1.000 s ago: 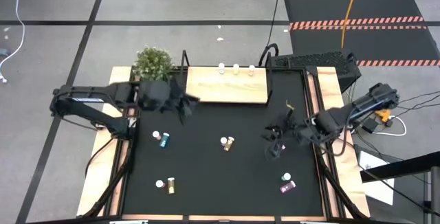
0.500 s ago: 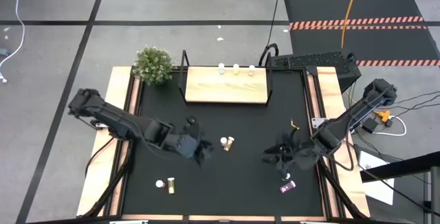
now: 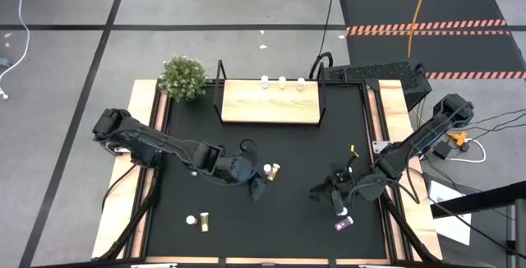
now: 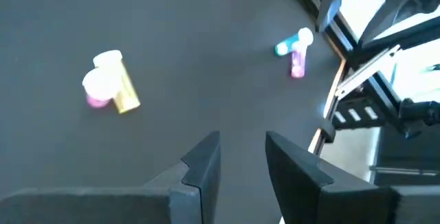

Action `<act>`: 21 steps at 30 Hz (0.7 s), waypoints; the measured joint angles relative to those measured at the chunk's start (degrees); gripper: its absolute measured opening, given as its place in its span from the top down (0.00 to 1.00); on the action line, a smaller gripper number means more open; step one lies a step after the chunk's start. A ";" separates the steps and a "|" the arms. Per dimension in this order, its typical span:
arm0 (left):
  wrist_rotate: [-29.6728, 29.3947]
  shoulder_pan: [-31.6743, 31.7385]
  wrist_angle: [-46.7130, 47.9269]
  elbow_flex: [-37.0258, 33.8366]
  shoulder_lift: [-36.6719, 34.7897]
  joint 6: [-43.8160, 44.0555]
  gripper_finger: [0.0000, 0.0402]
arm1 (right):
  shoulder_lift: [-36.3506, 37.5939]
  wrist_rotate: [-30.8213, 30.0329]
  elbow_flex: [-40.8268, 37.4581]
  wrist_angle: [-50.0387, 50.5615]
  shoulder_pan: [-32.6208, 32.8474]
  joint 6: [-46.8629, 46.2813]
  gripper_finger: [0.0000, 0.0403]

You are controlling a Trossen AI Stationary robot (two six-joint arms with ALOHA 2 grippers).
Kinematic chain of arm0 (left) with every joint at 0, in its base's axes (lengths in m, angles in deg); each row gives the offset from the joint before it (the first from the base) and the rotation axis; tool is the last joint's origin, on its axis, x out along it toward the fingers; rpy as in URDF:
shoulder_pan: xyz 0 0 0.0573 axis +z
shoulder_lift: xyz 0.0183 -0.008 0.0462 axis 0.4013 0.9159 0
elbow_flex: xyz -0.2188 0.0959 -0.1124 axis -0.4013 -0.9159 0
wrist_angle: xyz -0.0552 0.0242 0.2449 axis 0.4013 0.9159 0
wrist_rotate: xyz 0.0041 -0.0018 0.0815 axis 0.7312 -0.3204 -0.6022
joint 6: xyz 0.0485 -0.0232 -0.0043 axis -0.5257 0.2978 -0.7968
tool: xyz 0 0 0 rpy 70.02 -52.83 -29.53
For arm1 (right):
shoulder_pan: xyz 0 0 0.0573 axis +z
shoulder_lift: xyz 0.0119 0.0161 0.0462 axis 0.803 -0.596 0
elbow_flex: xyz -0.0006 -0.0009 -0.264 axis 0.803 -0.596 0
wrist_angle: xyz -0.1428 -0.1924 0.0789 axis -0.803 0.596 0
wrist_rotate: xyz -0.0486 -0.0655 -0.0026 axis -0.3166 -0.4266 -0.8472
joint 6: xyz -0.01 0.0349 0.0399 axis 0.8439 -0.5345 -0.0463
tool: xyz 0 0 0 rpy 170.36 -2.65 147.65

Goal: Pick and place medicine bottles onto shelf by color
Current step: Put the top right purple pill bottle on the shelf

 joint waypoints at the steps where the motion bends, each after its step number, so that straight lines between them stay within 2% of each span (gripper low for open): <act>1: 0.04 -0.11 0.52 0.02 -0.14 -0.37 0.71 | 0.00 -0.02 -0.12 0.00 -0.60 0.68 0.58; 4: 0.04 -0.09 3.77 0.04 -0.14 -0.69 0.71 | 0.00 -0.01 -0.26 -0.02 -3.54 2.44 0.58; 9: 0.02 3.11 3.82 0.00 -0.08 -2.44 0.71 | 0.00 0.09 -0.26 -0.12 -8.40 3.10 0.58; 14: 0.08 5.35 2.24 0.70 -0.73 -6.48 0.71 | 0.00 0.18 -0.28 -1.95 -9.05 2.42 0.58; 16: -0.03 5.72 0.60 1.44 -0.74 -10.20 0.71 | -0.12 0.31 -0.28 -6.98 -7.60 1.66 0.58; 18: -0.09 6.34 -2.26 1.51 -0.74 -14.67 0.71 | -0.90 1.52 -0.28 -16.73 -6.34 3.91 0.58; 21: 0.18 7.47 -11.93 1.51 -0.49 -23.25 0.71 | -2.48 3.09 0.10 -26.70 -4.28 10.01 0.58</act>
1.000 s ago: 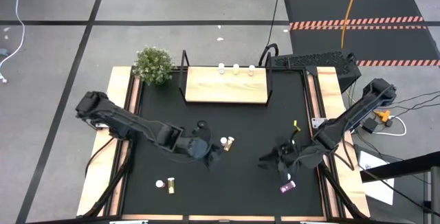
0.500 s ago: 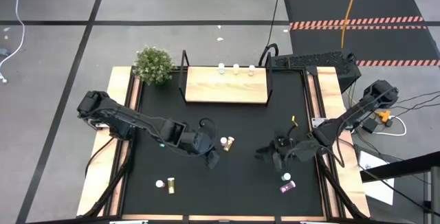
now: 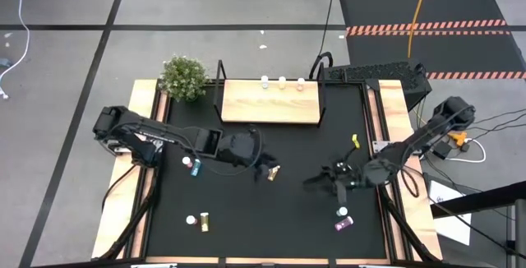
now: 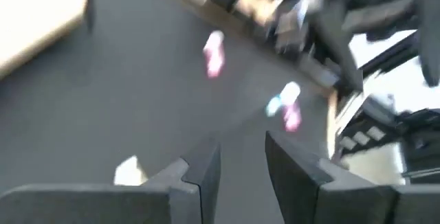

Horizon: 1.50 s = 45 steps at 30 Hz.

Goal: Pick and place medicine bottles onto shelf by color
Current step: Put the top right purple pill bottle on the shelf

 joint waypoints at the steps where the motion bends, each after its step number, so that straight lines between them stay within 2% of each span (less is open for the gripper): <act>1: 0.80 0.45 -4.34 0.05 0.34 -2.84 0.71 | -0.47 0.19 0.55 -0.12 0.34 0.93 0.58; 5: 2.62 1.32 -17.84 0.04 0.71 -9.36 0.71 | -2.36 -0.94 3.11 9.04 1.44 -1.68 0.58; 8: 2.28 2.19 -20.55 0.17 0.43 -9.14 0.71 | -3.36 -0.99 6.70 20.53 1.88 -6.51 0.58; 16: 1.79 2.91 -8.02 0.06 -0.42 -1.72 0.71 | -5.85 1.94 20.00 50.36 -0.60 -7.72 0.58; 19: 1.18 2.02 -2.54 0.04 -0.67 0.07 0.71 | -6.87 2.10 21.10 59.42 -2.34 -12.33 0.58; 23: 0.68 0.45 5.39 0.04 -0.75 3.04 0.71 | -8.44 8.27 20.67 67.29 -3.77 -21.25 0.58; 26: 0.62 -0.37 10.10 0.04 -0.75 5.66 0.71 | -8.91 11.53 20.57 73.19 -3.71 -23.66 0.58; 30: 0.61 -0.52 14.01 0.04 -1.06 6.52 0.71 | -5.59 15.57 20.53 75.66 -1.92 -16.88 0.58; 32: 0.29 -0.52 13.71 0.02 -1.84 5.86 0.71 | -2.61 15.93 20.55 77.62 -1.02 -17.02 0.58; 37: -4.92 -0.28 15.62 0.02 -4.57 3.92 0.71 | 5.40 15.82 20.55 89.30 0.04 -27.06 0.58; 42: -6.45 2.54 16.76 0.04 -8.92 -2.27 0.71 | 9.02 11.45 20.40 99.16 0.48 -36.64 0.58; 45: -6.47 4.72 16.68 0.03 -10.69 -3.56 0.71 | 9.17 16.25 18.36 103.99 -1.46 -42.12 0.58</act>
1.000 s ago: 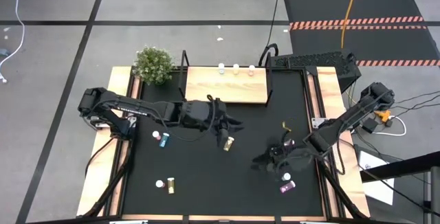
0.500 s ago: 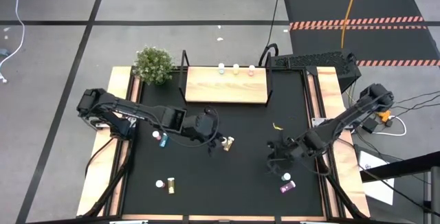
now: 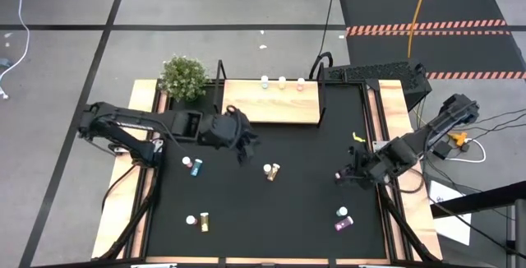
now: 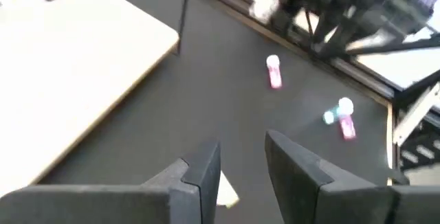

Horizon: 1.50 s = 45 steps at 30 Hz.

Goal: Pick and place medicine bottles onto shelf by color
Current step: Put the top right purple pill bottle on the shelf

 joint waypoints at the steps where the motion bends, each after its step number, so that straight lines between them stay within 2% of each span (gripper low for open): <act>1: -0.01 0.73 -0.14 0.03 -0.37 -1.21 0.71 | -0.04 2.59 -0.95 0.90 -0.45 -1.77 0.58; 3: 0.06 1.92 0.27 0.00 -0.85 -3.59 0.71 | 0.22 6.27 -3.17 1.48 -1.15 -6.45 0.58; 5: 1.52 3.28 -0.20 0.00 -0.92 -5.98 0.71 | 0.36 6.79 -5.95 -0.99 -2.11 -10.08 0.58; 9: 6.92 4.72 0.93 0.00 -0.92 -11.25 0.71 | 0.20 6.63 -12.83 -13.24 -3.73 -15.61 0.58; 11: 7.77 4.93 2.18 0.00 -0.92 -13.81 0.71 | -0.02 7.64 -16.25 -20.99 -4.60 -16.57 0.57; 13: 8.00 5.15 3.68 0.00 -0.92 -17.08 0.71 | -0.26 8.92 -18.76 -24.71 -5.58 -19.75 0.56; 17: 8.08 6.65 5.51 0.00 -0.92 -22.60 0.71 | -0.95 12.64 -20.10 -23.05 -5.80 -26.22 0.56; 22: 8.21 8.79 6.78 0.00 -0.92 -27.48 0.71 | -0.91 14.19 -20.03 -24.90 -5.80 -32.43 0.56; 25: 8.23 9.95 10.35 0.00 -0.92 -27.47 0.71 | -0.93 9.86 -20.01 -33.12 -5.80 -32.13 0.56; 29: 8.21 11.29 21.40 -0.01 -2.93 -28.34 0.71 | -2.87 -4.01 -19.92 -46.84 -5.83 -24.90 0.58; 31: 8.21 12.09 26.11 -0.02 -3.98 -28.58 0.71 | -4.86 -5.14 -19.44 -49.59 -5.87 -24.10 0.60; 33: 8.17 12.81 28.78 -0.11 -4.31 -28.24 0.71 | -7.75 -1.47 -17.81 -46.37 -5.84 -27.15 0.63; 38: 8.04 12.90 28.99 -0.06 -4.84 -27.94 0.71 | -12.99 9.14 -11.71 -30.44 -6.51 -31.52 0.69; 45: 8.01 12.50 27.25 -0.04 -4.76 -28.61 0.71 | -12.99 9.52 -7.58 -15.67 -10.66 -31.62 0.70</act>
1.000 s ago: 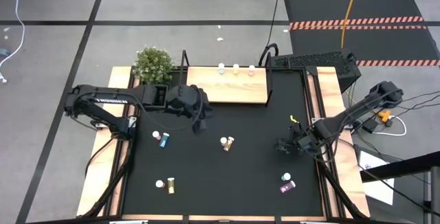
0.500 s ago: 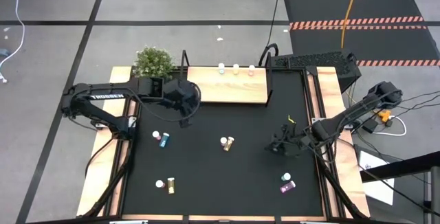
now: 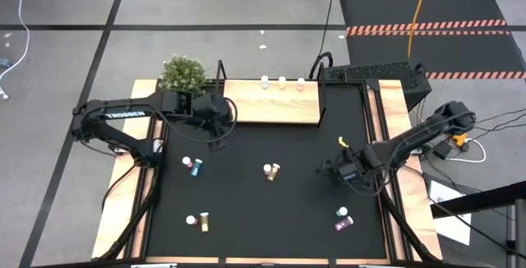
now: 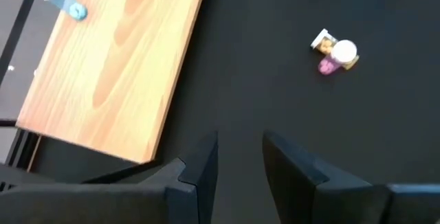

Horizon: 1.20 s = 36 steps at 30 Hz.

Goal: Pick and place medicine bottles onto shelf by color
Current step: Put the top right purple pill bottle on the shelf

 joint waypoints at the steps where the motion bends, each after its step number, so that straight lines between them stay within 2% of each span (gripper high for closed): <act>1: 0.00 0.00 -0.32 0.00 0.00 -0.21 0.71 | -0.08 0.19 -0.08 1.83 -0.40 -0.04 0.69; 7: -0.44 0.82 0.16 0.00 0.02 -1.46 0.71 | -0.04 0.00 -0.45 2.70 -2.38 -0.03 0.60; 17: -0.48 2.92 0.17 0.00 0.02 -0.83 0.71 | -0.19 1.58 -6.40 -1.52 -4.33 -1.36 0.35; 21: -0.50 3.54 0.15 0.00 0.02 -0.76 0.71 | -0.19 1.46 -8.67 -3.49 -6.61 -1.31 0.31; 27: -0.50 3.91 0.13 0.00 0.04 -0.29 0.71 | -0.15 1.90 -10.84 -5.99 -8.50 0.64 0.35; 31: -0.52 4.39 -0.92 0.00 0.04 -0.95 0.71 | -0.17 4.41 -10.97 -6.15 -8.42 2.75 0.45; 36: -0.55 6.23 -8.92 -0.35 0.75 -0.98 0.71 | -0.17 4.29 -11.02 -6.06 -6.52 4.57 0.60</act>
